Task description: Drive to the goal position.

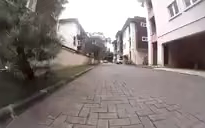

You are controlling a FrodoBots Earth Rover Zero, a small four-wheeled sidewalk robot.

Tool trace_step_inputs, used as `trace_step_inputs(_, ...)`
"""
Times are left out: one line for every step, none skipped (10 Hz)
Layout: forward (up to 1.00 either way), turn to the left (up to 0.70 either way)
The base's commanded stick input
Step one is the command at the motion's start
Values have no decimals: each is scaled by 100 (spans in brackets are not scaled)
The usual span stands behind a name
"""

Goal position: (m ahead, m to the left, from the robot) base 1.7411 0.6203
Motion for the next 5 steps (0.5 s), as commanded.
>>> trace_step_inputs(70,0)
trace_step_inputs(70,0)
trace_step_inputs(70,0)
trace_step_inputs(70,0)
trace_step_inputs(70,0)
